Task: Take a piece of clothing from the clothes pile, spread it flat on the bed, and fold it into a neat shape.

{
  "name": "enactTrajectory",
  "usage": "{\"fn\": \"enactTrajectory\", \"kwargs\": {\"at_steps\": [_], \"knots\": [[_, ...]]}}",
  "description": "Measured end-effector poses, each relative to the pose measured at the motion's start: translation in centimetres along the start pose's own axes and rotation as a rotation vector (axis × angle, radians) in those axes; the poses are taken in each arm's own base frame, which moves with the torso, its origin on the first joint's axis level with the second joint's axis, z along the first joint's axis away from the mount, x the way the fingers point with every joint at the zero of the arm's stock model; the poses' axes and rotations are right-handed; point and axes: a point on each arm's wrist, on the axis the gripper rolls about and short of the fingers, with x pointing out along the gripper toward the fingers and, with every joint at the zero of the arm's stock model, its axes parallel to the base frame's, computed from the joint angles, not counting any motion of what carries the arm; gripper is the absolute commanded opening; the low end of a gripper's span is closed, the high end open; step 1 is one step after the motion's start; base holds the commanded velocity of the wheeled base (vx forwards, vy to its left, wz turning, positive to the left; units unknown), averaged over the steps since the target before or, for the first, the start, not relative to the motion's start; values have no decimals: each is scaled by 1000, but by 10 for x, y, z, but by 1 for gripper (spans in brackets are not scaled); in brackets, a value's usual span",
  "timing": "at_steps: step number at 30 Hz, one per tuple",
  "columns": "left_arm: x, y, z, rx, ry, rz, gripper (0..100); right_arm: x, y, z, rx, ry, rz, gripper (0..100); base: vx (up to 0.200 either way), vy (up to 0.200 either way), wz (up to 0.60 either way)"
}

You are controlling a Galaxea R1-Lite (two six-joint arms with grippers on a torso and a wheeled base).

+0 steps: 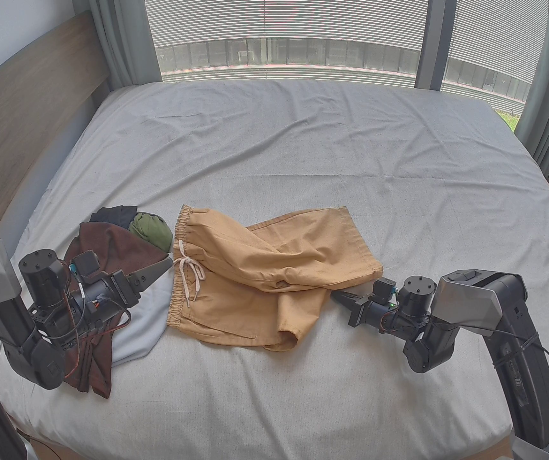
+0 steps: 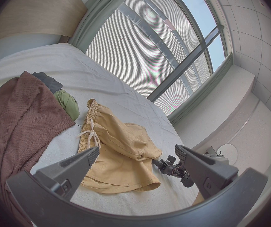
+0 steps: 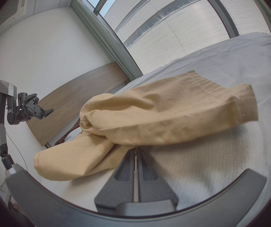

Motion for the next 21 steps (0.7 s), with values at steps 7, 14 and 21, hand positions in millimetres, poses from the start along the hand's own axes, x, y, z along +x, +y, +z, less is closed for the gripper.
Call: {"fn": "enactTrajectory", "kwargs": {"at_steps": [7,14,21], "knots": [[1,2,-1,-3,3,4,100,-19,3,-7,15,51,-28,0,0,0,0],[2,3,-2,-4,7,5,100,-29,5,-1,13,65,-43,100,0,0,0],[2,3,-3,-6,10,6,100,-18,3,9,-11,23,-26,100,0,0,0]]}}
